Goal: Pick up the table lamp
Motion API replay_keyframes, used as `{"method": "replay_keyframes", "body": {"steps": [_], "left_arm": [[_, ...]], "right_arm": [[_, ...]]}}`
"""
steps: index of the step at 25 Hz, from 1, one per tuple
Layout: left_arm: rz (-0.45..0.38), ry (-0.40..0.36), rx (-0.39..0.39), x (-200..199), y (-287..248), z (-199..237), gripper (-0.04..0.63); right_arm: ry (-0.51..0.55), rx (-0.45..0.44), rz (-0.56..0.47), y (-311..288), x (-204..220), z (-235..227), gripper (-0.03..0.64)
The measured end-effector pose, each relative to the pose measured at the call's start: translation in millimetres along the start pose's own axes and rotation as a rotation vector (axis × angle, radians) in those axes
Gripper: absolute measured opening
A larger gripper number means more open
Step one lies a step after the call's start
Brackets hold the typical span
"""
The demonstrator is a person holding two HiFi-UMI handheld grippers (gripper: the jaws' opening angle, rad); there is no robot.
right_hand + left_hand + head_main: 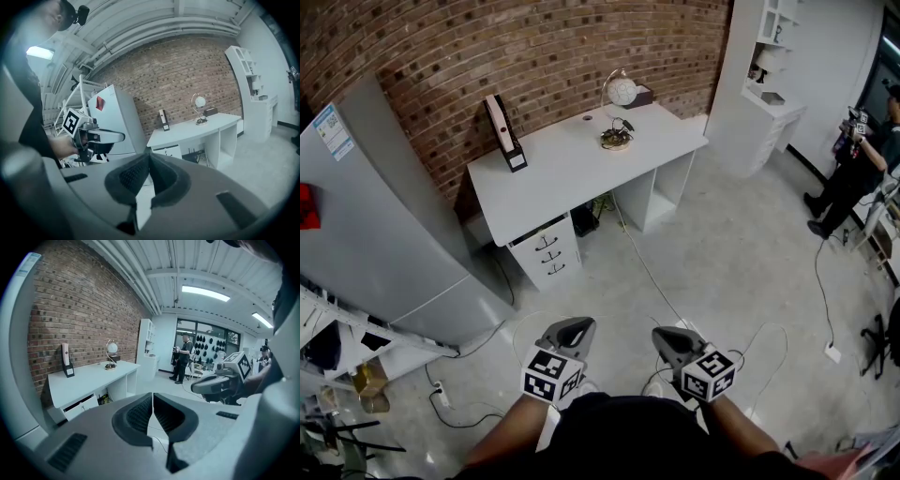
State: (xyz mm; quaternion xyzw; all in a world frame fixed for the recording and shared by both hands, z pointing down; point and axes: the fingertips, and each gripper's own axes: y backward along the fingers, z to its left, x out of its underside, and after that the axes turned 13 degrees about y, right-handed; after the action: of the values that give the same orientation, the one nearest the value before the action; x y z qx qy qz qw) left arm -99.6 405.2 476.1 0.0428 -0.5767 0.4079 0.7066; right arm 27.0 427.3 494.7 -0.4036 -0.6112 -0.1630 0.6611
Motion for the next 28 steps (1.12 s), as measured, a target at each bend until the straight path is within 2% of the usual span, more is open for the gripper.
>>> {"method": "replay_keyframes", "body": {"steps": [12,20,21,23,28], "left_arm": [[-0.021,-0.007,-0.013,-5.3,-1.0,0.5,0.012],[-0.062,-0.007,0.014,-12.2,1.5,-3.7,0.014],[-0.065,-0.009,0.019,-12.5,1.7,-4.5,0.022],[-0.065,-0.012,0.029,-12.2,1.9,-5.9,0.084],[-0.073,-0.025,0.033,-14.1,3.7,-7.2,0.149]], "right_arm": [[0.012,0.012,-0.030,1.7,-8.9,-6.5,0.008],[0.023,0.007,-0.069,-0.3,-18.6,-6.6,0.091],[0.027,0.009,-0.073,-0.5,-19.1,-6.7,0.101],[0.035,0.014,-0.075,-0.8,-19.6,-6.6,0.122],[0.053,0.023,-0.089,-1.1,-23.8,-6.4,0.199]]}}
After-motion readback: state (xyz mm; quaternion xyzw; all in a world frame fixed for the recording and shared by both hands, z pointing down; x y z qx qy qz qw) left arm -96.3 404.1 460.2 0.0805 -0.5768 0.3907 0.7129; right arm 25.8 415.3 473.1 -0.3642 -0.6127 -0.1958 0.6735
